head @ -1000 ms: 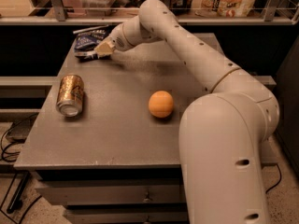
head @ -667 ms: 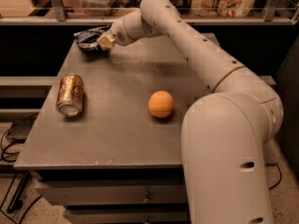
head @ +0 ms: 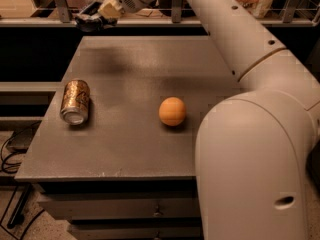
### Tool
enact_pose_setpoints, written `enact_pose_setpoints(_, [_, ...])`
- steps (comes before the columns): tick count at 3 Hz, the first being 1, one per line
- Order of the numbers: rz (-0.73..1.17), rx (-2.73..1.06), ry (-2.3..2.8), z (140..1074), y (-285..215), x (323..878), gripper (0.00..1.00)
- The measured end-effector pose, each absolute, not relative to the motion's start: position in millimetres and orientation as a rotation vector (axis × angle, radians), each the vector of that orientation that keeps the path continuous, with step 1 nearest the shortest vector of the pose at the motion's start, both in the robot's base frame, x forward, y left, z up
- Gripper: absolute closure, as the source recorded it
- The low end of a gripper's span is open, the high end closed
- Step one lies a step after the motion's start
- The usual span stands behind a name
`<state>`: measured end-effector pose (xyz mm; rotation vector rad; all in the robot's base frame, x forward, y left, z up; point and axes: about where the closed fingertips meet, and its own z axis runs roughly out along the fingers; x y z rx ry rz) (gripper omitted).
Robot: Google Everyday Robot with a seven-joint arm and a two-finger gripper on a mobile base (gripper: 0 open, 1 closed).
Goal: Pick blue chip bag
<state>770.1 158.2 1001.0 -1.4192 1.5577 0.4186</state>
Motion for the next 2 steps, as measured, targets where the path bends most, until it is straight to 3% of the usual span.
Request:
enact_pose_setpoints(1, [0.270,-1.472,1.431,1084.8,139.9,742.2,1.00])
enact_pose_setpoints(2, [0.254,-1.474,1.409,1099.0,137.1,736.7,1.00])
